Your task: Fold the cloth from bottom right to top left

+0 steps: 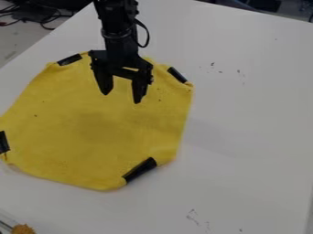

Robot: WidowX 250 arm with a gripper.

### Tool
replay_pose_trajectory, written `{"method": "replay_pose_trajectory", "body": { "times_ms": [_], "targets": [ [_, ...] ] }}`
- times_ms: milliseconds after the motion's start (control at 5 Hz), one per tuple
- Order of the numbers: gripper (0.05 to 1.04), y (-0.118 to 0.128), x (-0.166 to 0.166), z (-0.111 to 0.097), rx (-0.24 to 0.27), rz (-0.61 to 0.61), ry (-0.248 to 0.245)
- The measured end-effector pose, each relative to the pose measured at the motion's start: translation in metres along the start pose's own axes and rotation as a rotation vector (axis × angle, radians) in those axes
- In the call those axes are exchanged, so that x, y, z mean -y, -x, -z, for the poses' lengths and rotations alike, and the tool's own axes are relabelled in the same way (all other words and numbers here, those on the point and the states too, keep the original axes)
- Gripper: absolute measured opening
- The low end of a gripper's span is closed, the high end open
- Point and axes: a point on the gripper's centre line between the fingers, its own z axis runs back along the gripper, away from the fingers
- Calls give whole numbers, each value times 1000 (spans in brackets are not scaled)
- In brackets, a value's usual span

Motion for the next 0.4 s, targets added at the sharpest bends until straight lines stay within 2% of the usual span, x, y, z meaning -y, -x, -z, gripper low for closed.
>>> {"method": "replay_pose_trajectory", "body": {
  "times_ms": [200,400],
  "targets": [
    [1001,39,47,10,-34,-33,5],
    [1001,76,65,18,-32,-91,7]
  ]
}}
